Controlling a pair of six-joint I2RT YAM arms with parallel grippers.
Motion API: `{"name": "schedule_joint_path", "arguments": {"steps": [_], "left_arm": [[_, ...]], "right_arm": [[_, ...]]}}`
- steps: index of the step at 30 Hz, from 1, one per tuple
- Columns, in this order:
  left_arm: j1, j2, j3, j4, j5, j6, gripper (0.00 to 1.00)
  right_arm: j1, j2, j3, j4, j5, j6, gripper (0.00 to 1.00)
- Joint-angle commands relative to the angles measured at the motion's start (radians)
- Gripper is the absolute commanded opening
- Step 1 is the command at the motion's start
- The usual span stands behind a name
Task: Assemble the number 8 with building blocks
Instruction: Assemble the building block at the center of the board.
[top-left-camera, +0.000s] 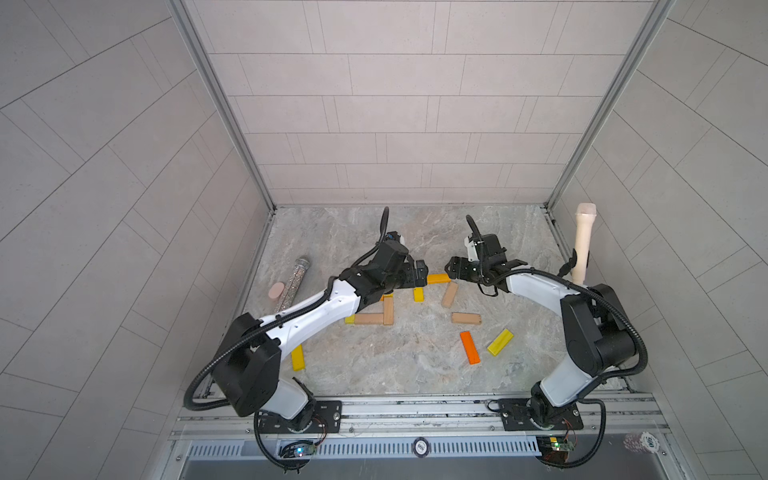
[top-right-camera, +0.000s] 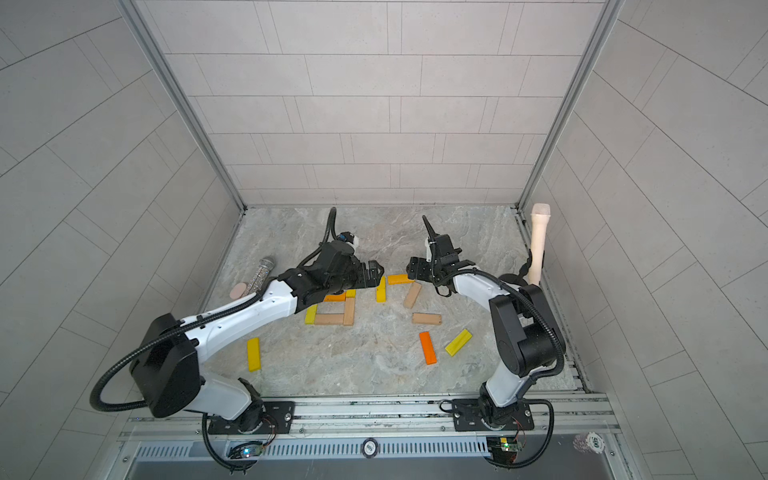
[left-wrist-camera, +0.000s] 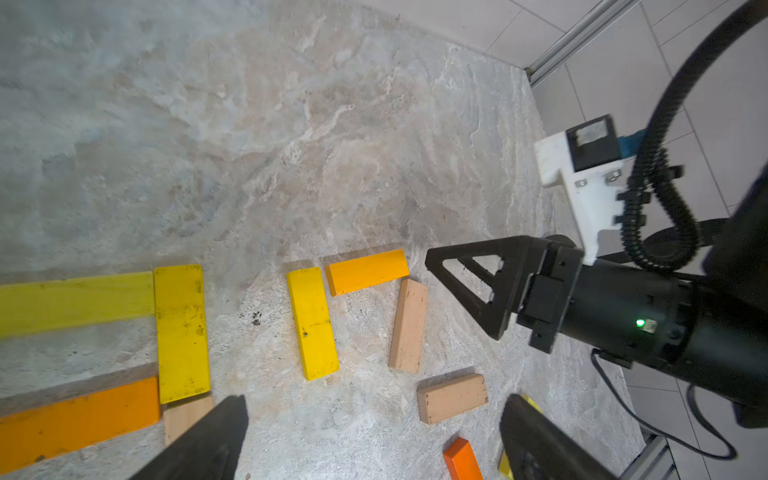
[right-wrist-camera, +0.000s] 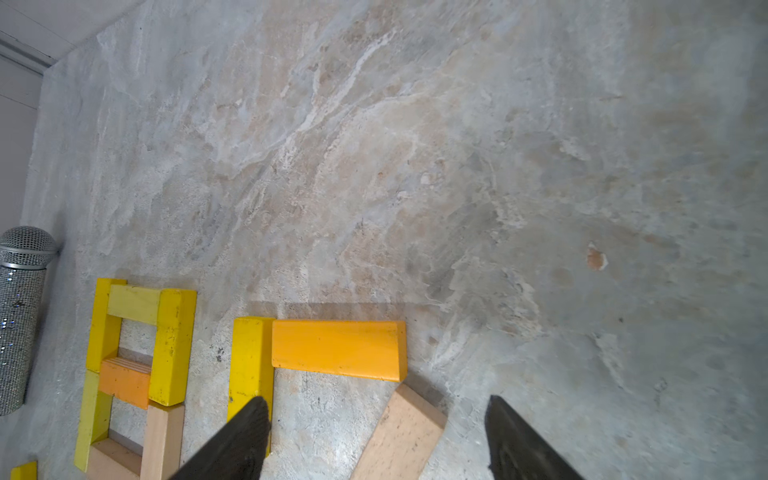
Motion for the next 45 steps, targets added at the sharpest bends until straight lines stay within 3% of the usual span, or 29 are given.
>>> {"name": "schedule_joint_path", "arguments": {"steps": [1, 9, 20, 27, 45], "left_arm": [[-0.016, 0.051, -0.026, 0.115, -0.036, -0.097, 1.00], [-0.027, 0.216, 0.022, 0.149, -0.037, -0.201, 1.00], [-0.026, 0.330, 0.095, 0.145, -0.030, -0.235, 1.00], [-0.022, 0.367, 0.112, 0.155, -0.026, -0.267, 1.00], [0.001, 0.395, 0.109, 0.172, -0.002, -0.290, 1.00]], "right_arm": [[-0.012, 0.046, 0.015, 0.014, -0.027, 0.004, 0.81], [-0.034, 0.134, 0.054, 0.035, -0.081, 0.008, 0.67], [-0.034, 0.203, 0.106, 0.034, -0.121, 0.014, 0.61], [-0.032, 0.217, 0.108, 0.031, -0.157, 0.009, 0.52], [-0.018, 0.210, 0.085, 0.041, -0.181, 0.020, 0.44]]}}
